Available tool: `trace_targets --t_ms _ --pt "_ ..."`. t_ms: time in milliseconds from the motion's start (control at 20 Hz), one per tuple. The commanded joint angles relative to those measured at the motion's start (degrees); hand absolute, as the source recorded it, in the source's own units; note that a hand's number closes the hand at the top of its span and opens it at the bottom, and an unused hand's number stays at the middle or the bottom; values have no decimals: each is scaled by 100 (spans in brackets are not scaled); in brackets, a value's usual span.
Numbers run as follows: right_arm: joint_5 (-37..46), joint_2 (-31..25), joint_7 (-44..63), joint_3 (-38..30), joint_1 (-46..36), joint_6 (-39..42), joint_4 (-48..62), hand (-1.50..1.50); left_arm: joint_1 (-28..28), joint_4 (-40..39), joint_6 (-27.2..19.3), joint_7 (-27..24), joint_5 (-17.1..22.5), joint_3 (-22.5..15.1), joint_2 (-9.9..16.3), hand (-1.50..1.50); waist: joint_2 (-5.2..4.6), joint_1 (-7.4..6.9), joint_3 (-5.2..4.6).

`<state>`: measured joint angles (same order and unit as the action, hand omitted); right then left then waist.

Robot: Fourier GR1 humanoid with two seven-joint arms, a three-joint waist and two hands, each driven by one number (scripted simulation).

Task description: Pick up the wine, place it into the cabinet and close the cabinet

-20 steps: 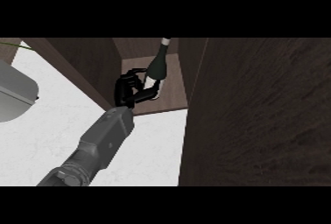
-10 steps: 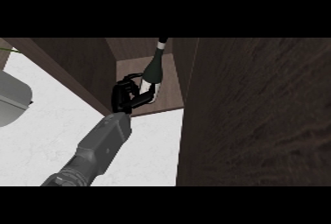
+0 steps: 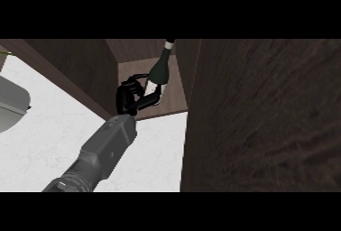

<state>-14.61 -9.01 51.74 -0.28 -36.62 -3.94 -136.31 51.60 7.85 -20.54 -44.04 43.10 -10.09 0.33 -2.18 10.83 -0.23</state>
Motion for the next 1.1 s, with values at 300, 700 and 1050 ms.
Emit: trace_targets --t_ms 300,700,1050 --pt "-87 21 -6 97 129 95 -84 -150 554 96 -505 336 225 -178 -32 150 -18 -10 -1" --pt "-133 6 -234 -241 292 106 47 -150 911 71 -816 498 358 -254 -33 150 -45 -80 13" --pt "-131 -88 -133 -173 472 208 -204 -150 1222 -206 -723 822 429 -113 -33 150 -53 -166 11"
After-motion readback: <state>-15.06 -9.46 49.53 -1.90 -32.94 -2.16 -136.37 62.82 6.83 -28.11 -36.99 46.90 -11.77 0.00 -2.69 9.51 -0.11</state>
